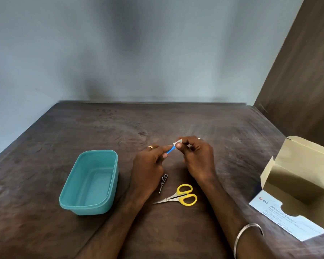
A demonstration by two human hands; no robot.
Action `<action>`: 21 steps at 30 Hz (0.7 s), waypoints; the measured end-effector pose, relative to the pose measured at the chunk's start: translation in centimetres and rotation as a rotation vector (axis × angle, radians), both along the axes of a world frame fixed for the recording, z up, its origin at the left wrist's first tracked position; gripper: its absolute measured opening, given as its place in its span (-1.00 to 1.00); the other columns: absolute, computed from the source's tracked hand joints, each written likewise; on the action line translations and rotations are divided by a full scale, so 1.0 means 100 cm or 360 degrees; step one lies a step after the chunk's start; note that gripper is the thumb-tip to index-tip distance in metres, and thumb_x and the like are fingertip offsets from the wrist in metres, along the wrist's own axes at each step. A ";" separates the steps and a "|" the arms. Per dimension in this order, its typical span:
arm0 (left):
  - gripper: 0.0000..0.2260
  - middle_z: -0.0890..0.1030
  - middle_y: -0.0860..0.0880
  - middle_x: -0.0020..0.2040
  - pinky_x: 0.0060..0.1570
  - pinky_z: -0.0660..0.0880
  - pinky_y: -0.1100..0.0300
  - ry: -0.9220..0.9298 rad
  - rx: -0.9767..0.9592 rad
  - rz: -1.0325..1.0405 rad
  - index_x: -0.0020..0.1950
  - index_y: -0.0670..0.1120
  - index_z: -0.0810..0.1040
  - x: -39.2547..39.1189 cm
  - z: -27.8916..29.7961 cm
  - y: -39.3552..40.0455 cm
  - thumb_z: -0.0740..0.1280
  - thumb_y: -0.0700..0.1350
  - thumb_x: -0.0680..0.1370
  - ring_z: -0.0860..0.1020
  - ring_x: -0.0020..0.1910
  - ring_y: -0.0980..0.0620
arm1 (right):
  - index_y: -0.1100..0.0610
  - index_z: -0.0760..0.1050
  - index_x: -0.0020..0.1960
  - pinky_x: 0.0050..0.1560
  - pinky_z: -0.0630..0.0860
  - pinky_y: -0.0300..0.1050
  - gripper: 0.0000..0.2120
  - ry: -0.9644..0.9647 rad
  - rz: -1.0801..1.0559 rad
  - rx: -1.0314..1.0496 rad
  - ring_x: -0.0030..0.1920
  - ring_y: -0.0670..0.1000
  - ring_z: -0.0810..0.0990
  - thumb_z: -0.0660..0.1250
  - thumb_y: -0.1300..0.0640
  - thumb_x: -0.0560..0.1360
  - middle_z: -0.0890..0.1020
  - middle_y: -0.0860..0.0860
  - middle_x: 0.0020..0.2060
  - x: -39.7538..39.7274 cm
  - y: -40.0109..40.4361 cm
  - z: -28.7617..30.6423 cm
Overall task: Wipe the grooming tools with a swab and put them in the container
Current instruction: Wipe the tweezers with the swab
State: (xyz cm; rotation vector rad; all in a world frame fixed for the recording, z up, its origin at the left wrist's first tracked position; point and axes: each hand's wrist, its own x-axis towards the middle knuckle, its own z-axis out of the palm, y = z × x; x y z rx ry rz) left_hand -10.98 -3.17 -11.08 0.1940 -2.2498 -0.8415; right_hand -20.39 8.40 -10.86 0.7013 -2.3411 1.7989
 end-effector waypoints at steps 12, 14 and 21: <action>-0.69 0.69 0.01 -0.09 -0.19 0.46 0.38 -0.0059 0.0180 -0.0072 0.20 -0.05 0.66 0.001 0.002 0.002 0.38 -0.33 0.52 0.51 -0.28 0.26 | 0.14 0.62 -0.13 -0.56 0.31 -0.28 -0.88 -0.0635 0.0061 -0.0548 -0.58 -0.09 0.41 0.38 0.29 0.55 0.64 0.03 -0.19 0.014 -0.005 0.008; -0.69 0.69 0.00 -0.11 -0.22 0.45 0.36 -0.0034 0.0168 -0.0057 0.18 -0.05 0.67 0.002 0.002 0.002 0.37 -0.34 0.51 0.50 -0.30 0.23 | 0.12 0.63 -0.13 -0.54 0.33 -0.28 -0.87 -0.0581 0.0069 -0.0470 -0.57 -0.10 0.42 0.39 0.29 0.55 0.65 0.01 -0.18 0.012 -0.004 0.008; -0.73 0.71 0.00 -0.11 -0.19 0.48 0.17 -0.0017 -0.0055 0.0054 0.10 -0.03 0.70 0.001 0.000 -0.004 0.38 -0.31 0.50 0.61 -0.18 0.08 | 0.06 0.69 -0.10 -0.12 0.47 -0.21 -0.90 0.0242 -0.0101 0.0301 -0.17 -0.15 0.56 0.47 0.24 0.47 0.68 -0.13 -0.15 -0.002 0.002 -0.002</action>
